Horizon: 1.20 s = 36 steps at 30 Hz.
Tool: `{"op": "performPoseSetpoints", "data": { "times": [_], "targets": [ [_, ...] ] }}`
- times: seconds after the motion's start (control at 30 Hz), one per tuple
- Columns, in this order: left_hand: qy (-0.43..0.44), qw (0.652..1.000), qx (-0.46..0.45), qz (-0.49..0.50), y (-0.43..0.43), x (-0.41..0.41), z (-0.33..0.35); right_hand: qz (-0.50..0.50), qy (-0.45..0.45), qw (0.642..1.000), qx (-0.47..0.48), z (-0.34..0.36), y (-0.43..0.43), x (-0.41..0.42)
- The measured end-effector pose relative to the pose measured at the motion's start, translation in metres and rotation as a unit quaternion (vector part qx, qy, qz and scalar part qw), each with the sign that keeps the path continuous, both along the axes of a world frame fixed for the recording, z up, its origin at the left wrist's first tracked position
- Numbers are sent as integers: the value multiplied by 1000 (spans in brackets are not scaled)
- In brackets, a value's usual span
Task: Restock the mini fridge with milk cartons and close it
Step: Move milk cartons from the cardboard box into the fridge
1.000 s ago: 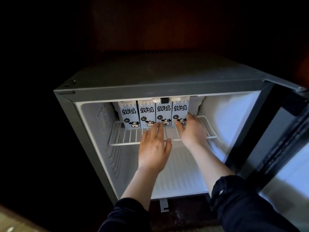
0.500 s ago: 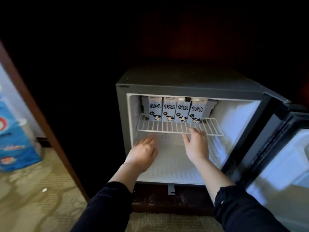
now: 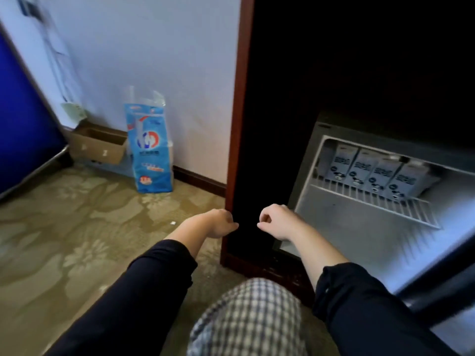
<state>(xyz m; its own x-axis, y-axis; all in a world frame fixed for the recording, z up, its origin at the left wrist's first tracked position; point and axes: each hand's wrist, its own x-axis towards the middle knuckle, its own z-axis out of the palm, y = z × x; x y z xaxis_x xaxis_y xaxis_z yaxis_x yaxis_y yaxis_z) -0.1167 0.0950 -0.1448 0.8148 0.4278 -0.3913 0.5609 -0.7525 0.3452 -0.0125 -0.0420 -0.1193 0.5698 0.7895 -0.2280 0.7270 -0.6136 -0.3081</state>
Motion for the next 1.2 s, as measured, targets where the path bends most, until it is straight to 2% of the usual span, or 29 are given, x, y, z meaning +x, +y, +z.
{"op": "performPoseSetpoints", "data": {
  "times": [0.27,0.43,0.67,0.97,1.1,1.2],
  "targets": [
    [90,988,-15,124,61,-135,-53,124,7,990,-69,-25,99,-122],
    [114,984,-28,131,61,-183,-98,167,74,977,-112,-85,115,-174],
    [175,966,-131,138,32,-253,-166,272,44,944,-181,-141,121,-225],
    [127,985,-13,118,12,-295,-194,306,-78,904,-287,-177,122,-264],
    [76,987,53,131,3,-302,-203,382,-147,867,-285,-180,125,-266],
    [27,983,78,163,-3,-306,-209,425,-124,863,-245,-183,124,-267]
  ]
}}
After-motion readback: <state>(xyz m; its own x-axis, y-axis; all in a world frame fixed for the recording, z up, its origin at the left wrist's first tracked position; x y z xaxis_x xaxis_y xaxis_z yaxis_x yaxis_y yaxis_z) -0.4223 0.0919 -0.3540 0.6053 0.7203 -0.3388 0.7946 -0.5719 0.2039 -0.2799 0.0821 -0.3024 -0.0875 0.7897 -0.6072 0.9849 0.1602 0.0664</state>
